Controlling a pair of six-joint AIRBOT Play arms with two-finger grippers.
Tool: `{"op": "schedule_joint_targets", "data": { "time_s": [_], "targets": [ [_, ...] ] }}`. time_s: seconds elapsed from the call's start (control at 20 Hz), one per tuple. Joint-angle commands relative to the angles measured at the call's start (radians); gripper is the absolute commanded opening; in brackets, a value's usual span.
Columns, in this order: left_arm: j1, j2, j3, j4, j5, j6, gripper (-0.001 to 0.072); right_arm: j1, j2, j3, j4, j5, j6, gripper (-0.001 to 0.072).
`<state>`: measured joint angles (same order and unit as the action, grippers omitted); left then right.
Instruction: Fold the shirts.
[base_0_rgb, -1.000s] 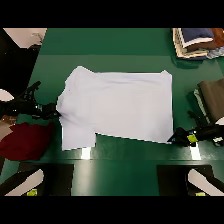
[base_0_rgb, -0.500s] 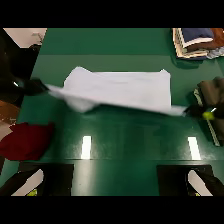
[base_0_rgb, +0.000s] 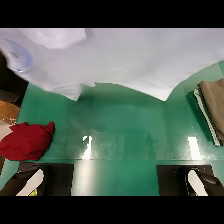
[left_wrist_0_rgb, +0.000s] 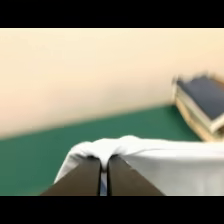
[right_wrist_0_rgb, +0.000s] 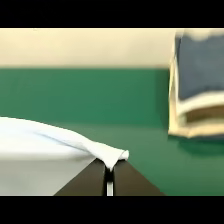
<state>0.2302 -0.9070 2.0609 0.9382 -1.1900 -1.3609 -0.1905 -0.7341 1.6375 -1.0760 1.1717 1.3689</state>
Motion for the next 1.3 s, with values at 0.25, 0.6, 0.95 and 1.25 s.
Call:
{"op": "schedule_joint_targets", "data": {
  "time_s": [0.25,0.6,0.95,1.25],
  "targets": [
    [0.000,0.057,0.174,-0.168,0.071,0.007,0.0028,-0.243,-0.092,0.469,0.013,0.284,0.002,0.0017],
    [0.000,-0.043,-0.294,-0.160,-0.035,0.008,0.0028,-0.114,-0.357,0.245,0.024,0.393,-0.009,0.0017],
    [-0.068,-0.409,-0.568,-0.097,-0.090,0.071,0.0028,0.119,-0.711,0.031,-0.134,0.315,-0.008,0.0017],
    [-0.181,-0.680,-0.569,-0.078,0.298,0.105,0.0029,0.114,-0.962,0.129,-0.122,0.158,-0.004,0.0017]
  ]
}}
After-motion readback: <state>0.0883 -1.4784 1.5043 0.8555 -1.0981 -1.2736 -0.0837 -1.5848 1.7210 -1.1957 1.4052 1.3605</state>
